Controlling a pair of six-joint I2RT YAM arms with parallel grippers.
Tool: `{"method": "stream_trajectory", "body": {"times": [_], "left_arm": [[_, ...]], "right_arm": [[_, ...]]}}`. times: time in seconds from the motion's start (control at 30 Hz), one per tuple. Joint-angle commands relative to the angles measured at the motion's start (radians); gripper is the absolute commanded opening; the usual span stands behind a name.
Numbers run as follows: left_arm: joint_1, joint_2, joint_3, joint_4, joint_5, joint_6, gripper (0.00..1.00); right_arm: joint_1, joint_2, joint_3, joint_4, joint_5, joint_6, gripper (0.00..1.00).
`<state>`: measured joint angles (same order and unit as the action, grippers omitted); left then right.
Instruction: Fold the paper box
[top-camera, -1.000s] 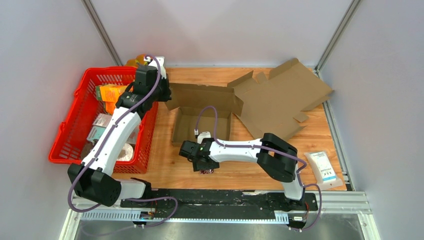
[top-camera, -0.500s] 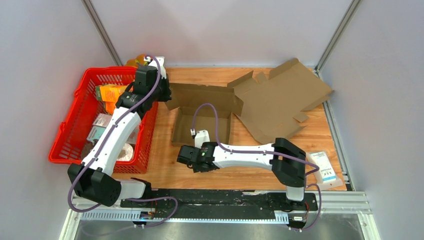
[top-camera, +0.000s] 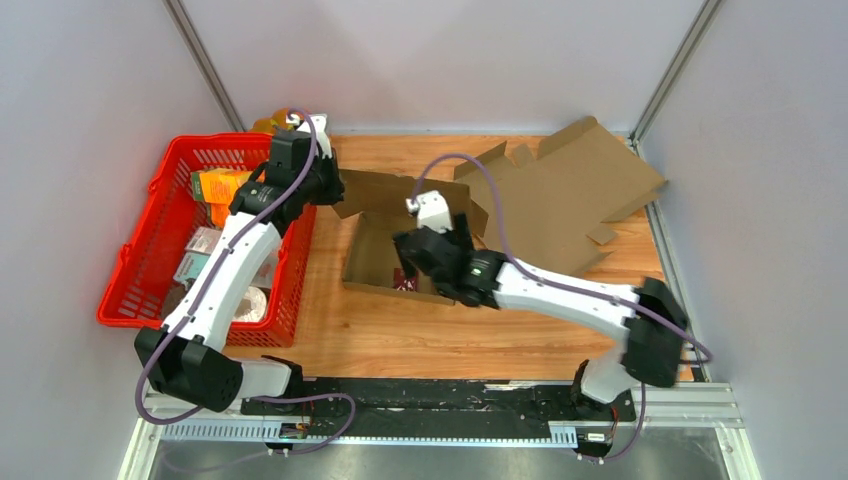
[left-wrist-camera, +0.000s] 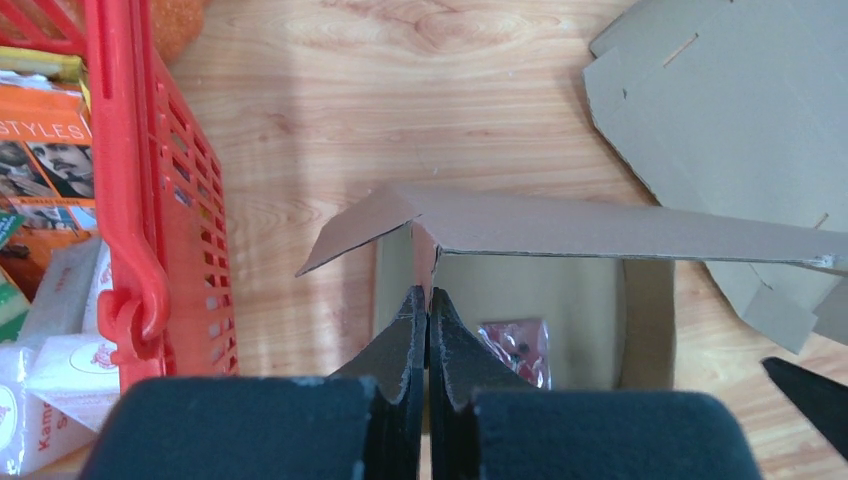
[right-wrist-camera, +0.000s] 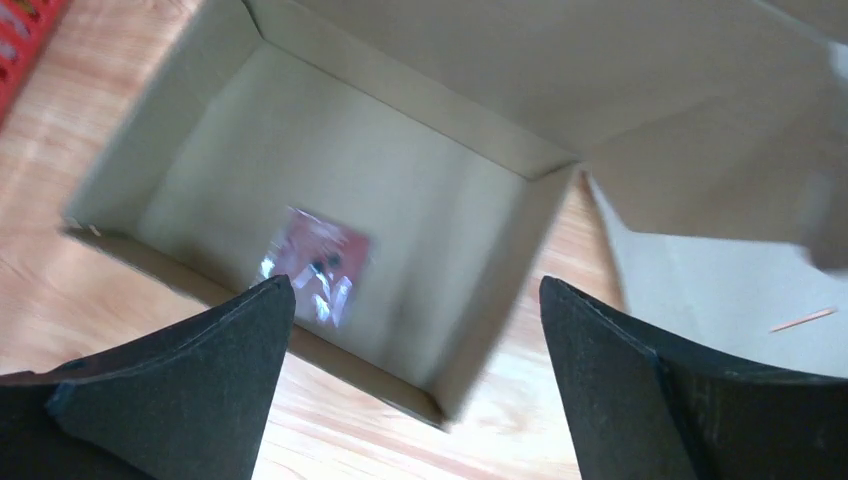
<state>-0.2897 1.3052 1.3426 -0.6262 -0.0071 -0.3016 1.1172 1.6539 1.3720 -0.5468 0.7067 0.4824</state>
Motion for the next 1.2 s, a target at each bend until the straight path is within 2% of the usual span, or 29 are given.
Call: {"method": "stream_trajectory", "body": {"times": [0.0,0.03,0.07,0.1,0.13,0.2,0.23,0.37,0.47,0.53,0.57,0.63,0.67,0.7,0.8,0.87,0.93,0.97,1.1,1.17], "left_arm": [[0.004,0.017,0.081,-0.093,0.047,-0.068,0.00],[0.004,0.020,0.087,-0.102,0.048,-0.076,0.00],[0.004,0.029,0.101,-0.109,0.061,-0.080,0.00],[0.004,0.032,0.104,-0.116,0.071,-0.082,0.00],[0.004,0.037,0.108,-0.119,0.075,-0.083,0.00],[0.004,0.046,0.115,-0.130,0.075,-0.076,0.00],[0.004,0.051,0.118,-0.136,0.076,-0.073,0.00],[0.004,0.071,0.130,-0.161,0.082,-0.056,0.00],[0.004,0.074,0.128,-0.155,0.087,-0.050,0.00],[0.004,0.077,0.130,-0.153,0.098,-0.038,0.00],[0.004,0.078,0.133,-0.152,0.113,-0.031,0.00],[0.004,0.069,0.124,-0.135,0.145,0.010,0.01],[0.006,0.042,0.095,-0.088,0.180,0.025,0.07],[0.006,0.019,0.067,-0.049,0.194,0.053,0.27],[0.015,-0.085,-0.058,0.121,0.208,0.088,0.57],[0.032,-0.134,-0.126,0.204,0.214,0.093,0.64],[0.037,-0.158,-0.155,0.223,0.165,0.127,0.70],[0.037,-0.184,-0.199,0.265,0.118,0.140,0.71],[0.037,-0.225,-0.312,0.393,0.029,0.150,0.72],[0.037,-0.209,-0.345,0.471,0.097,0.148,0.69]], "right_arm": [[-0.108,-0.335,-0.322,0.361,-0.043,-0.364,1.00],[-0.166,-0.383,-0.377,0.410,-0.090,-0.382,1.00],[-0.271,-0.422,-0.475,0.454,-0.219,-0.413,1.00],[-0.311,-0.483,-0.526,0.508,-0.283,-0.479,1.00],[-0.342,-0.503,-0.568,0.633,-0.343,-0.534,1.00],[-0.378,-0.535,-0.626,0.712,-0.391,-0.600,1.00],[-0.381,-0.539,-0.626,0.713,-0.392,-0.605,1.00],[-0.525,-0.477,-0.620,0.752,-0.507,-0.608,1.00],[-0.563,-0.415,-0.588,0.795,-0.590,-0.640,0.98],[-0.588,-0.355,-0.539,0.806,-0.651,-0.618,0.90],[-0.599,-0.335,-0.518,0.789,-0.691,-0.616,0.78],[-0.600,-0.322,-0.513,0.778,-0.725,-0.616,0.62],[-0.608,-0.327,-0.525,0.795,-0.742,-0.608,0.52],[-0.618,-0.332,-0.539,0.815,-0.762,-0.599,0.48],[-0.672,-0.339,-0.550,0.846,-0.877,-0.573,0.37],[-0.698,-0.333,-0.536,0.854,-0.917,-0.567,0.17],[-0.712,-0.315,-0.521,0.831,-0.929,-0.576,0.13],[-0.729,-0.312,-0.510,0.817,-0.955,-0.581,0.02],[-0.803,-0.307,-0.478,0.786,-1.081,-0.577,0.00],[-0.844,-0.292,-0.462,0.759,-1.159,-0.591,0.00]]}}
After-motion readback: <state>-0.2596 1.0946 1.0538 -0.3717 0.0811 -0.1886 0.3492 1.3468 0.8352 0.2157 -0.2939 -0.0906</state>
